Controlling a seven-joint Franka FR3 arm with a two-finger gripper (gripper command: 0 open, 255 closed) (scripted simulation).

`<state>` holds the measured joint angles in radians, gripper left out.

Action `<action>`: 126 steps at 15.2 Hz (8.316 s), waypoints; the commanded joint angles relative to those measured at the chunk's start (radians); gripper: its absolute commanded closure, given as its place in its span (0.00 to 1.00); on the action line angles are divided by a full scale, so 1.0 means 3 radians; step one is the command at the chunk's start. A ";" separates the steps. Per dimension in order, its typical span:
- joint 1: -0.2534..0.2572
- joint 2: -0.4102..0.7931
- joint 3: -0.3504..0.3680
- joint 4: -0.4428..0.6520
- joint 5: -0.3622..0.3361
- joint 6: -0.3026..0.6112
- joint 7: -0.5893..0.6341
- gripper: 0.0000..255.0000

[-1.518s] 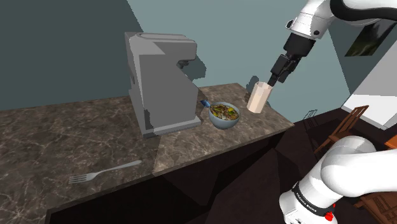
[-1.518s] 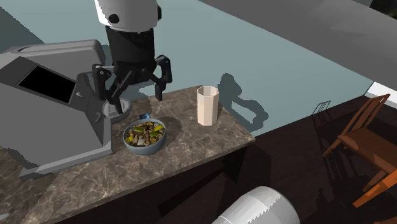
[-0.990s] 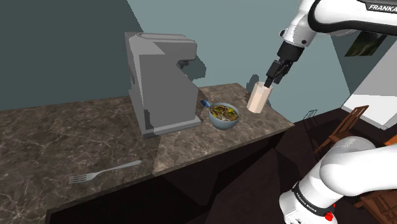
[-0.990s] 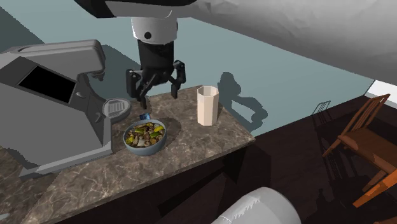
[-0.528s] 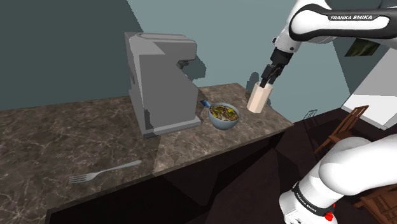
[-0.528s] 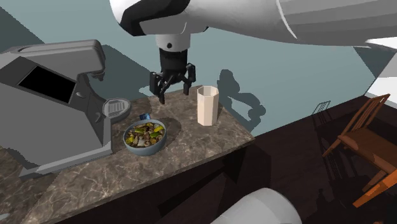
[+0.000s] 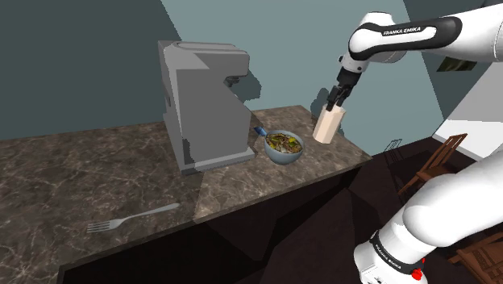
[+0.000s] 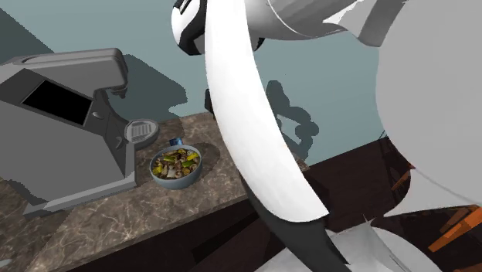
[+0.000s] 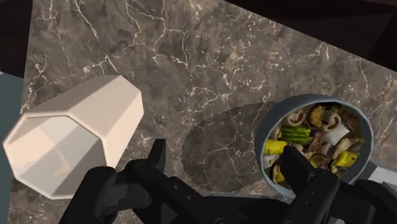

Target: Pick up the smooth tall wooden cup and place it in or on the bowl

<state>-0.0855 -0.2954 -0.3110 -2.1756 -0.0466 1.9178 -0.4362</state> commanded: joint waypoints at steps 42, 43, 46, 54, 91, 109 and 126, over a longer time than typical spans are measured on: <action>-0.0161 0.1216 -0.0350 0.0799 0.0312 0.0327 -0.0693 1.00; -0.0160 0.1203 -0.0350 0.0830 0.0306 0.0285 -0.0688 1.00; -0.0158 0.1171 -0.0350 0.0929 0.0289 0.0156 -0.0675 1.00; -0.0155 0.1117 -0.0350 0.1228 0.0261 -0.0191 -0.0652 1.00; 0.0676 0.0446 0.0703 0.1558 0.0112 -0.1161 0.1262 1.00; 0.0767 0.0368 0.0833 0.0853 0.0123 -0.0535 0.1489 1.00; 0.0765 0.0381 0.0831 0.0397 0.0122 -0.0065 0.1489 1.00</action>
<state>0.1443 -0.1827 -0.0614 -2.0539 -0.0097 1.8985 0.0106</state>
